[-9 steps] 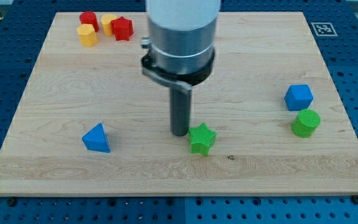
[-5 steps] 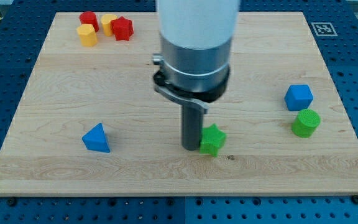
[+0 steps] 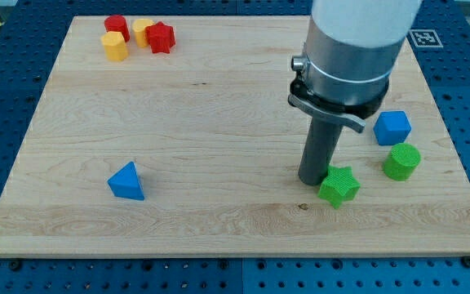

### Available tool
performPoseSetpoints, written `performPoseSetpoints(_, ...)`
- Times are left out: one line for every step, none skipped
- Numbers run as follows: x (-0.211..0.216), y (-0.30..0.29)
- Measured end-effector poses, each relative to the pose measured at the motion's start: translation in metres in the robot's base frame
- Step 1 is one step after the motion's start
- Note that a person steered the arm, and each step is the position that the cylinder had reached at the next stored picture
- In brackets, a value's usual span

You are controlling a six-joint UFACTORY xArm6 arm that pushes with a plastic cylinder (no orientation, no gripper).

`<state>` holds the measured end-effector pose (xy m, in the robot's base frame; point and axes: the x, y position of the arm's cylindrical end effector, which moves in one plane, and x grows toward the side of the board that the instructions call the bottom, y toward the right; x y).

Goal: Slide the green star to the bottom right

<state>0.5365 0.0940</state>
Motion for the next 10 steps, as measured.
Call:
performPoseSetpoints(0.018, 0.001)
performPoseSetpoints(0.031, 0.006)
performPoseSetpoints(0.040, 0.033)
performPoseSetpoints(0.039, 0.058)
performPoseSetpoints(0.034, 0.062)
performPoseSetpoints(0.021, 0.047)
performPoseSetpoints(0.021, 0.035)
performPoseSetpoints(0.019, 0.031)
performPoseSetpoints(-0.024, 0.039)
performPoseSetpoints(-0.036, 0.046)
